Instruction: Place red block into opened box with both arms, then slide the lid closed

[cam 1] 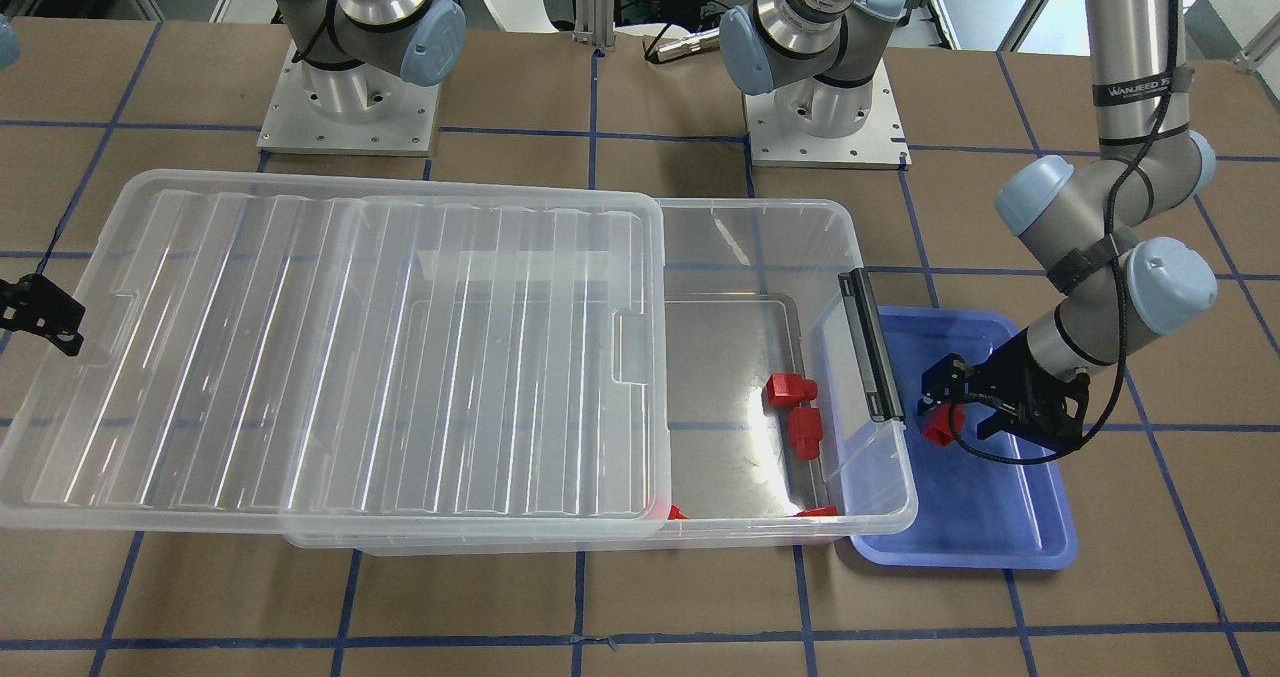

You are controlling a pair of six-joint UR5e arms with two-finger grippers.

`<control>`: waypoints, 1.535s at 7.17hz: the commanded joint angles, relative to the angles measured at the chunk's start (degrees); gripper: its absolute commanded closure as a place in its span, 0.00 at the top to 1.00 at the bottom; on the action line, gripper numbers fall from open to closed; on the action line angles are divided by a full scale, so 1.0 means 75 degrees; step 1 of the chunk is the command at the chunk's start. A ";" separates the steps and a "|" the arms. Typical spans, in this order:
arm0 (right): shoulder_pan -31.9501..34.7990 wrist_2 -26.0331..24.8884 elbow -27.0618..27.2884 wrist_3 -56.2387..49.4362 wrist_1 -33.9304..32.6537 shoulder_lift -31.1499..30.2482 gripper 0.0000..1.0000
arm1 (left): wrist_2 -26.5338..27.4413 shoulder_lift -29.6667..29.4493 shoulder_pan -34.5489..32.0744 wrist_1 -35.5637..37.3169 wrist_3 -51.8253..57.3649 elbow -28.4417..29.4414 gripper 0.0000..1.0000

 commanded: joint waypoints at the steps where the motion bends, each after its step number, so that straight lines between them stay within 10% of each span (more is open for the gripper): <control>1: 0.0092 -0.0009 -0.0362 0.0037 0.0395 -0.0227 1.00 | -0.0003 0.0062 -0.0005 0.0026 -0.0077 0.0046 0.00; 4: 0.0104 0.0003 -0.2153 0.0083 0.3294 -0.0987 1.00 | -0.0027 0.0763 -0.0052 -0.1322 -0.0370 0.0931 0.00; 7: 0.0104 -0.0009 -0.1762 0.0142 0.3914 -0.1809 1.00 | 0.0056 0.1526 -0.0586 -0.4889 -0.1357 0.3404 0.00; 11: 0.2172 0.0096 -0.1783 0.3187 0.3785 -0.1869 1.00 | 0.0770 0.1330 -0.3340 -0.4090 -0.5369 0.3039 0.00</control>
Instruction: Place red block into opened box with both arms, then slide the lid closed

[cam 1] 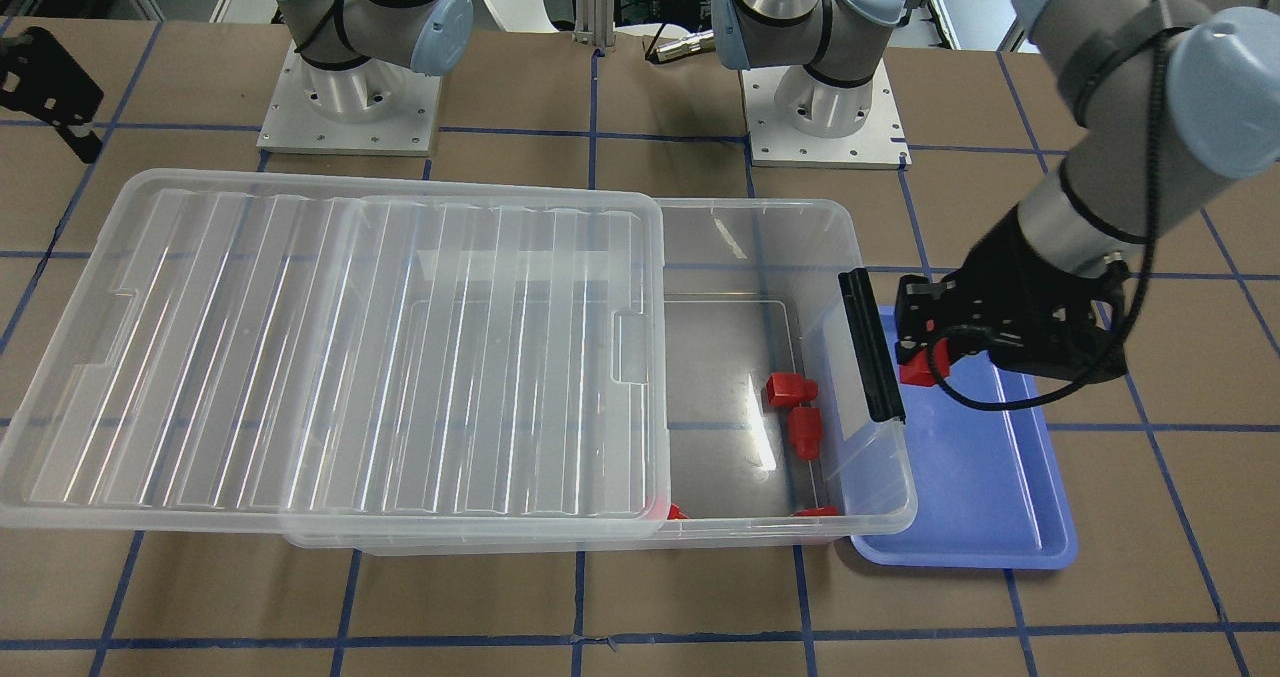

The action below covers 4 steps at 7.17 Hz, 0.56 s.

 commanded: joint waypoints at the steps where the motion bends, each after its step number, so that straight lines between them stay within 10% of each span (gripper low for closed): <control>1: 0.1414 -0.0022 0.0017 0.1873 -0.0146 0.0017 1.00 | 0.0115 -0.0221 -0.0772 0.1678 -0.0913 -0.1057 0.00; 4: 0.2054 0.0024 0.0053 0.2593 -0.0159 0.0240 1.00 | 0.0092 -0.0467 -0.0832 0.3822 -0.1603 -0.2412 0.00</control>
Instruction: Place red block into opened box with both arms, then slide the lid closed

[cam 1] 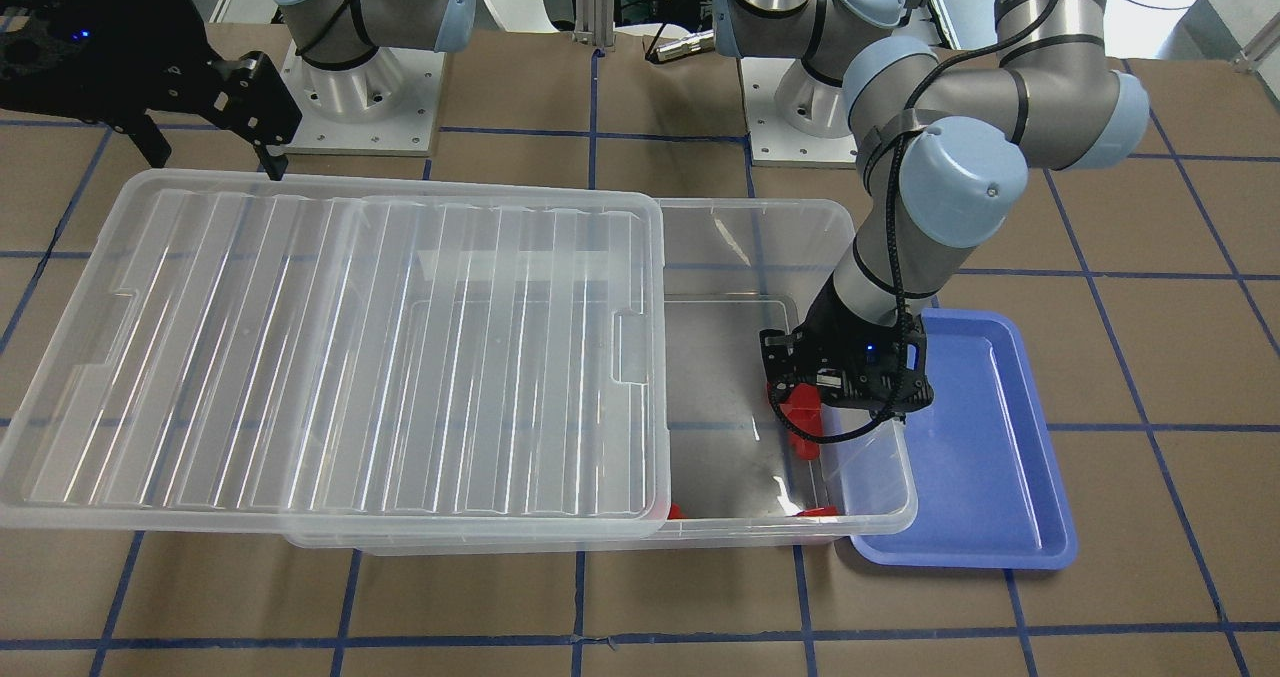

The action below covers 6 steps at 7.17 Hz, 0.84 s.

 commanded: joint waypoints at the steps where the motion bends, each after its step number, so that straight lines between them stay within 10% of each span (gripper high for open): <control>1: 0.0133 0.0047 -0.0006 0.0037 -0.0018 0.0065 1.00 | 0.0000 -0.0224 -0.0197 0.0583 -0.0355 -0.0296 0.00; 2: 0.0133 0.0047 0.0006 0.0025 -0.0018 0.0065 1.00 | 0.0012 -0.0225 -0.0315 0.0584 -0.0367 -0.0273 0.10; 3: 0.0133 0.0058 0.0006 0.0025 -0.0088 0.0077 1.00 | 0.0001 -0.0225 -0.0327 0.0595 -0.0321 -0.0273 0.89; 6: 0.0122 0.0012 0.0017 0.0013 -0.0112 0.0077 1.00 | 0.0001 -0.0097 -0.0199 0.0514 -0.0262 0.0030 1.00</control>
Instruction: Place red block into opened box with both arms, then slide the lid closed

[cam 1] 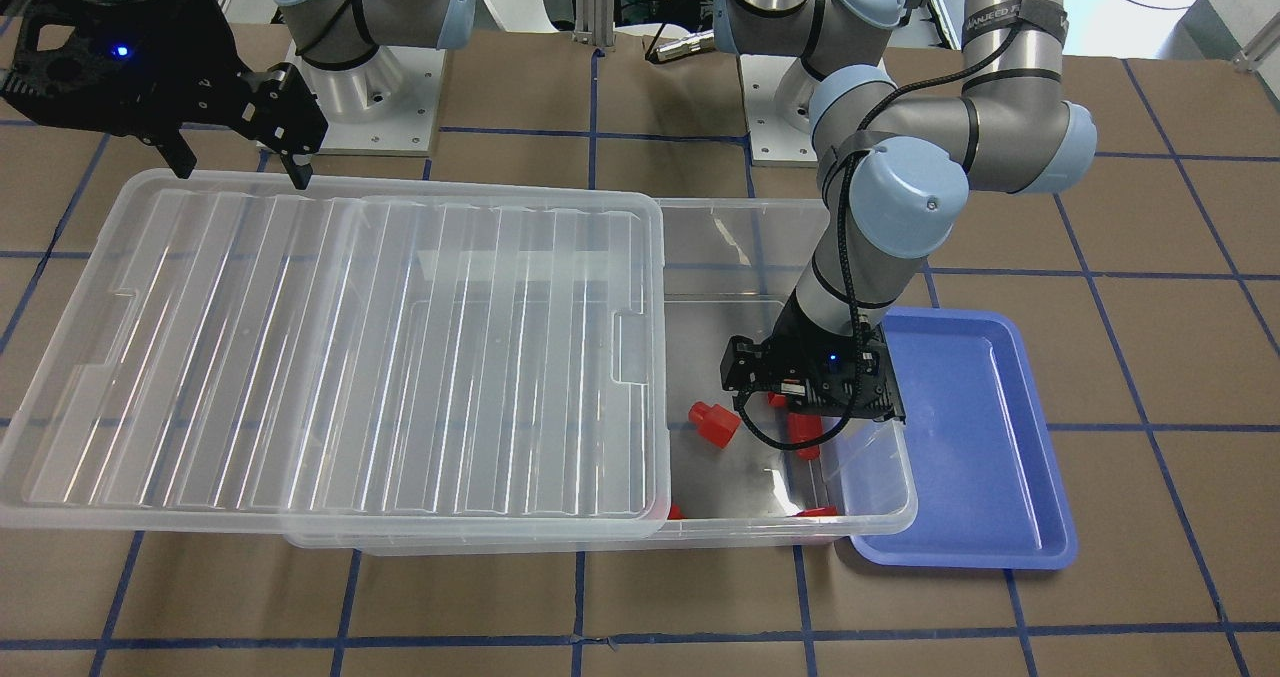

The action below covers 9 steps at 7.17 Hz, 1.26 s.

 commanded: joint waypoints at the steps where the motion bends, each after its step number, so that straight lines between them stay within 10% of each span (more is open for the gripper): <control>1: -0.0002 -0.0031 0.0014 -0.0021 -0.0011 0.0001 1.00 | -0.0013 0.0113 0.0176 -0.0652 0.0008 0.0654 1.00; 6: -0.2597 -0.0219 0.0001 -0.3588 -0.0510 0.0224 1.00 | 0.0573 0.0381 0.0083 -0.4169 0.0101 0.3713 1.00; 9: -0.3984 -0.0102 0.0562 -0.5165 -0.1668 0.0865 1.00 | 0.0691 0.1236 0.1003 -0.5764 0.1408 0.3370 1.00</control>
